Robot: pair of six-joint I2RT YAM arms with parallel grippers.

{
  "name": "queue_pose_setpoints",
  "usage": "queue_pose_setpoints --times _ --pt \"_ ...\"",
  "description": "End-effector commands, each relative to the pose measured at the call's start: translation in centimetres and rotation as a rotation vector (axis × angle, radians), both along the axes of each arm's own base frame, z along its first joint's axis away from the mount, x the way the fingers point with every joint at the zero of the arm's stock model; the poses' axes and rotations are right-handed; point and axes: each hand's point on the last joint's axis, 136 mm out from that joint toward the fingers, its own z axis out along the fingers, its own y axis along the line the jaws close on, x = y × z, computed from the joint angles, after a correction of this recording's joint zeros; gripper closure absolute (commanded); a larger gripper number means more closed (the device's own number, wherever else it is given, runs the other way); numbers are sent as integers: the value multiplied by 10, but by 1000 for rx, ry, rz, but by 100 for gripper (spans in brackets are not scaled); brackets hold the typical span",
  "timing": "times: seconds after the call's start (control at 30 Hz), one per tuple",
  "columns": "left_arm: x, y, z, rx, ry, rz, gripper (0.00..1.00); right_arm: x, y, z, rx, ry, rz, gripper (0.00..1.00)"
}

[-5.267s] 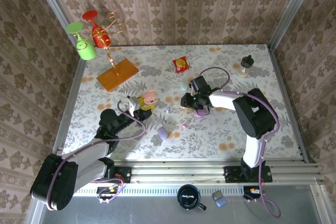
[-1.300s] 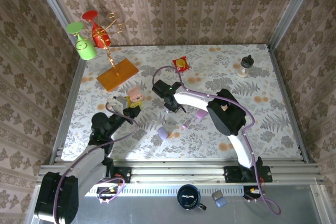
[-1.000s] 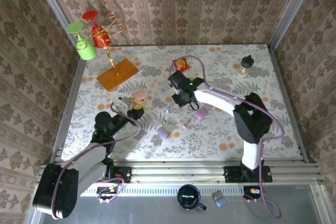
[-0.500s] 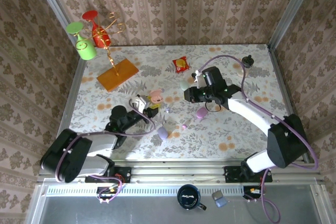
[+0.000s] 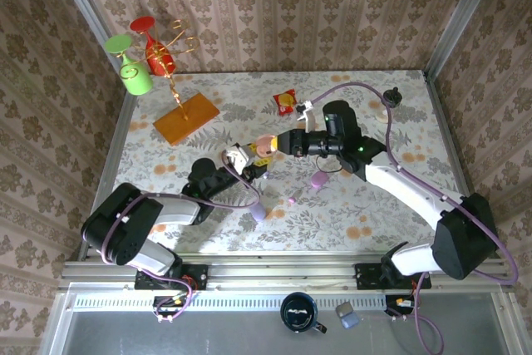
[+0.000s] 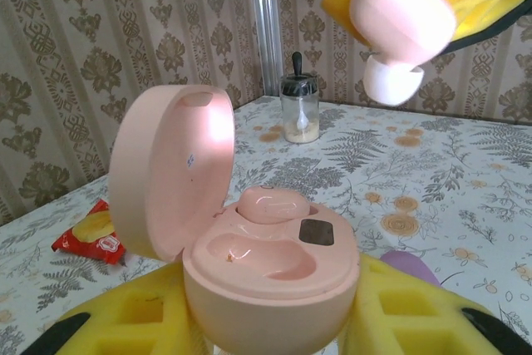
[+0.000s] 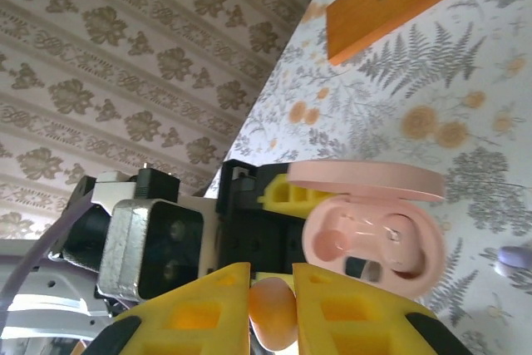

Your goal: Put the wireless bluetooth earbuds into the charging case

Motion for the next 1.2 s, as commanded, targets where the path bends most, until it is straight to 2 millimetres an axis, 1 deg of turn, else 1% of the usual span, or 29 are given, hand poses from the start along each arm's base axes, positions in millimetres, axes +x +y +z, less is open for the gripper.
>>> queue_pose_setpoints --times 0.0,0.17,0.37,0.67,0.87,1.03,1.17 --pt "1 -5 24 -37 -86 -10 79 3 16 15 50 -20 38 81" --pt "-2 -6 26 -42 -92 -19 80 5 24 9 43 -10 47 81" --pt "-3 -7 33 -54 -100 -14 80 9 25 3 26 -5 44 81" --pt "-4 -10 34 -59 -101 -22 80 11 25 -10 14 19 35 81" --pt "-2 -10 37 -67 -96 -10 80 13 25 -25 -6 48 24 82" --pt "4 -6 39 -81 -86 26 81 14 24 -28 -15 55 10 82" --pt "4 -8 42 -86 -91 22 81 18 22 -42 -63 71 -21 79"
